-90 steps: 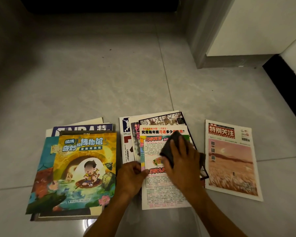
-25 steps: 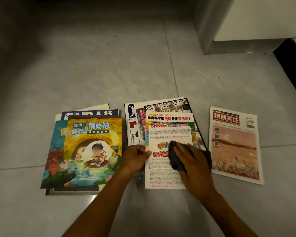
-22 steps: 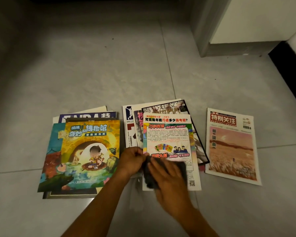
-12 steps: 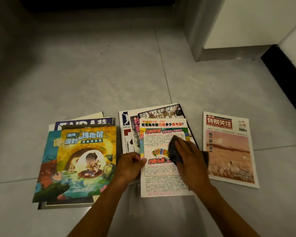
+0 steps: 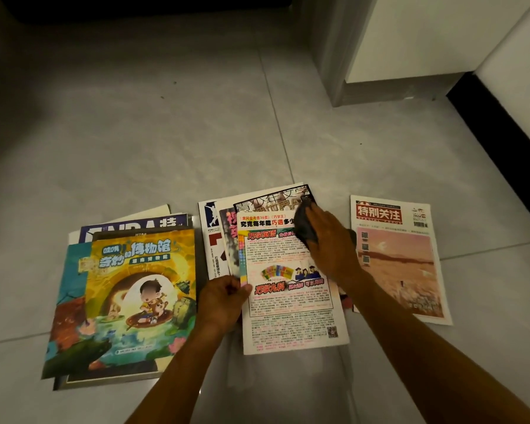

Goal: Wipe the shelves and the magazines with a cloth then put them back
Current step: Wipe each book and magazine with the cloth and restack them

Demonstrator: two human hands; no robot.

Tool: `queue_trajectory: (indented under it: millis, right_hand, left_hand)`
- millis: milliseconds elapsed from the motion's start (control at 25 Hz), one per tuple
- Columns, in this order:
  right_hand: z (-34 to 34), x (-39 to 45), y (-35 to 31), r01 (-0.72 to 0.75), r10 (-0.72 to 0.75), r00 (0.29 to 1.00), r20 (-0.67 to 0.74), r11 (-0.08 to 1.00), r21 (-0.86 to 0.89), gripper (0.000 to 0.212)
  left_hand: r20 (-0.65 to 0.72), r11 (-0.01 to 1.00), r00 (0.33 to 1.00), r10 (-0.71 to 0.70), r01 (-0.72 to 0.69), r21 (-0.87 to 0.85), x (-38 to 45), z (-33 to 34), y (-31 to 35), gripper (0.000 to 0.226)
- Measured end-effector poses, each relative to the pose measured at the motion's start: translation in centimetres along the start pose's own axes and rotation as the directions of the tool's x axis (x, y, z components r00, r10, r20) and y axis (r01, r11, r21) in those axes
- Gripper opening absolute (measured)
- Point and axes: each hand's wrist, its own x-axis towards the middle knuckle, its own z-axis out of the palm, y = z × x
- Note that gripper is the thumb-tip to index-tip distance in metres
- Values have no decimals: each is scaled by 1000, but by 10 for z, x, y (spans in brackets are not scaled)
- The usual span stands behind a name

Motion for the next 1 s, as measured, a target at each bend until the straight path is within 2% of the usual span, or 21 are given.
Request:
queue_trajectory:
  millis: [160, 280, 320, 440, 600, 640, 720, 760, 800, 880, 920, 960, 1000]
  right_hand:
    - [11, -111, 20, 50, -47, 995, -88, 998, 36, 59]
    - [24, -177, 23, 122, -140, 980, -140, 984, -130, 67]
    - [31, -187, 16, 136, -163, 978, -131, 972, -193, 76]
    - [44, -189, -24, 169, -171, 985, 13, 948, -269, 103]
    - [47, -177, -46, 405, -389, 913, 120, 839, -363, 102]
    - [41, -175, -42, 412, -396, 910, 120, 838, -357, 105]
    - [27, -168, -26, 299, -299, 953, 38, 920, -253, 109]
    - [19, -167, -17, 217, -229, 971, -69, 965, -150, 104]
    - [12, -167, -9, 157, -158, 967, -198, 987, -20, 92]
    - [-13, -164, -8, 68, 47, 926, -373, 955, 289, 55]
    - [-30, -163, -12, -6, 223, 894, -388, 873, 487, 36]
    - [-46, -161, -14, -86, 432, 829, -355, 726, 682, 26]
    - [-61, -158, -14, -128, 608, 747, -270, 530, 838, 25]
  left_hand:
    - [-7, 1000, 1000, 6, -6, -2, 1, 1, -1, 18]
    - [-11, 1000, 1000, 17, -17, -11, 1, 0, -1, 17]
    - [-13, 1000, 1000, 19, -19, -7, 1, 0, -1, 17]
    - [-16, 999, 1000, 23, -23, 28, -5, -1, -1, 15]
    - [-6, 996, 998, 64, -63, 55, -21, -6, 8, 11]
    - [12, 998, 998, 62, -62, 31, -28, -8, 13, 11]
    - [91, 997, 993, 73, -69, -42, -42, -10, 25, 14]
    - [139, 993, 985, 99, -89, -82, -50, -9, 35, 16]
    - [180, 982, 974, 137, -110, -150, -58, -8, 45, 17]
    - [228, 934, 953, 202, -117, -337, -68, -2, 67, 17]
    - [244, 912, 944, 220, -111, -396, -71, 1, 76, 18]
    - [258, 907, 937, 234, -114, -406, -72, 4, 82, 19]
    - [271, 925, 933, 236, -131, -356, -72, 7, 86, 19]
